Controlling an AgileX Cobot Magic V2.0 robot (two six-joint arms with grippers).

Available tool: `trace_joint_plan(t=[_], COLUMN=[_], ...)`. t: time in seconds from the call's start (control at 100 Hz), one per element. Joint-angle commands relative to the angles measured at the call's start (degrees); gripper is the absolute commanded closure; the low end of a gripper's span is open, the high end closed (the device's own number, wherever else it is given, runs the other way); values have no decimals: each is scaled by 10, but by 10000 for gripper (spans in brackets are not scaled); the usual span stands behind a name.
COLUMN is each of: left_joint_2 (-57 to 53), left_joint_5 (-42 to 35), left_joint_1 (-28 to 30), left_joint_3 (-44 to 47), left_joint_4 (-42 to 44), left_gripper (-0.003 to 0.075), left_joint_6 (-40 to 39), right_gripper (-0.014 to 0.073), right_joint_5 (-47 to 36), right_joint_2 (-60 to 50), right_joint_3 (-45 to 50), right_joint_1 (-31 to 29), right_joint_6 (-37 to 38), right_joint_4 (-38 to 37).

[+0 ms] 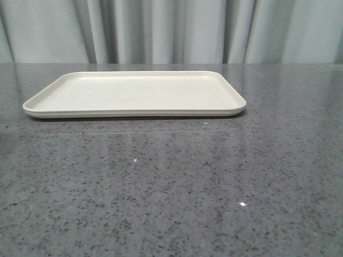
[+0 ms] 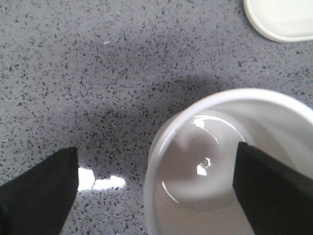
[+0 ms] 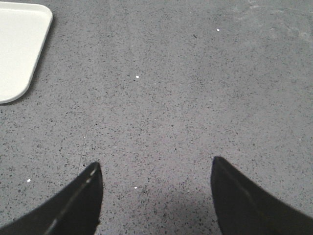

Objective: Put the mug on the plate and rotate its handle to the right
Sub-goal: 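Lift the white mug with the left gripper toward the cream tray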

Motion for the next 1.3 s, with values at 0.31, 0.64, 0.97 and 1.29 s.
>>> trace_joint_plan(t=[0.31,0.64,0.97,1.29], left_joint_2=[-1,-1,3,115], left_joint_5=[-21,2,39,42], left_joint_1=[2,2,2,-70], left_joint_3=[-13,-38,-176,-302], left_joint_4=[-3,-3,-36,-54], left_gripper=[591,740,741,741], left_joint_6=[-4,-2,2,0], right_gripper=[116,116,116,116], right_joint_5=[-34,-34,-34,-38], right_joint_2=[7,7,7,7], right_joint_3=[-19,-19,-19,-19], right_joint_1=[0,0,0,0], right_joint_6=[0,0,0,0], right_joint_4=[-4,-4,-4,-4])
